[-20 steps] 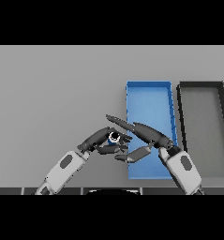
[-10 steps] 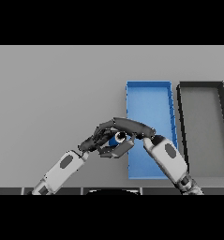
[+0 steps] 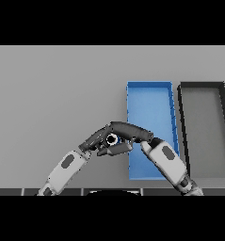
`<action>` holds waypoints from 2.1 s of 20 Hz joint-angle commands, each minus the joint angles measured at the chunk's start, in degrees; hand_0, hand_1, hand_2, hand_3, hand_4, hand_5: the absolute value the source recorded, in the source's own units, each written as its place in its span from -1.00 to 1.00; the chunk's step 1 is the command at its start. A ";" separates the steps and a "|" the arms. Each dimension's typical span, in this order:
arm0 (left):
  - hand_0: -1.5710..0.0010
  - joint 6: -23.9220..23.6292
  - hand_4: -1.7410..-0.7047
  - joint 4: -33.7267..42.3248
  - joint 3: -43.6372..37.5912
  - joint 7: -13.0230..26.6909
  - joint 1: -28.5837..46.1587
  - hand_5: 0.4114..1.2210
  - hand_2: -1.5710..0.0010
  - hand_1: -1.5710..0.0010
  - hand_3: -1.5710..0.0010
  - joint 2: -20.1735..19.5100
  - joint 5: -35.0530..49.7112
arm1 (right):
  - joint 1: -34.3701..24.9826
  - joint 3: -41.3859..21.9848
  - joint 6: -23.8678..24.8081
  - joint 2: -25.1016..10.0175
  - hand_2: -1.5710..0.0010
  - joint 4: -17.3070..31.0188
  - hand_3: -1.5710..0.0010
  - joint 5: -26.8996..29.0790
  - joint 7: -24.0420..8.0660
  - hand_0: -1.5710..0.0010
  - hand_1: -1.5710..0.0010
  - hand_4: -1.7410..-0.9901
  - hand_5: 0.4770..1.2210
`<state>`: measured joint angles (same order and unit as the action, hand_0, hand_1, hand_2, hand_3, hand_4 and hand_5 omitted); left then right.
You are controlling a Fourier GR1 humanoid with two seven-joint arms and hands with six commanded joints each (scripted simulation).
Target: Pick up the blue pipe and place it into the blue bin.
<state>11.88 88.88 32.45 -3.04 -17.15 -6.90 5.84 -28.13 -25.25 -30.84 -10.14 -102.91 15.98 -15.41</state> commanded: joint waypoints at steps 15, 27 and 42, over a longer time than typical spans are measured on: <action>0.84 1.01 0.60 -0.94 2.32 0.96 -1.49 -0.20 0.87 0.85 0.85 -5.95 -9.04 | 2.18 2.15 -2.99 3.24 -1.00 -0.44 -0.99 -0.37 -0.18 -1.00 -1.00 -0.35 0.99; 0.99 0.96 0.61 -1.83 1.29 6.15 -0.98 -0.68 0.99 0.99 0.99 -4.75 -6.64 | -0.53 5.94 0.19 5.17 -1.00 -2.77 -1.00 10.41 -9.56 -1.00 -1.00 -0.47 1.00; 1.00 1.88 0.61 0.77 2.19 6.89 0.83 -0.80 1.00 1.00 1.00 -5.82 -6.12 | -30.85 25.62 21.77 -9.97 -1.00 10.67 -1.00 27.48 -14.12 -1.00 -1.00 -0.98 0.75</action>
<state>13.75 89.66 34.64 4.01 -16.33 -12.69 -0.30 -58.97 0.42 -9.02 -20.17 -92.15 43.34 -29.63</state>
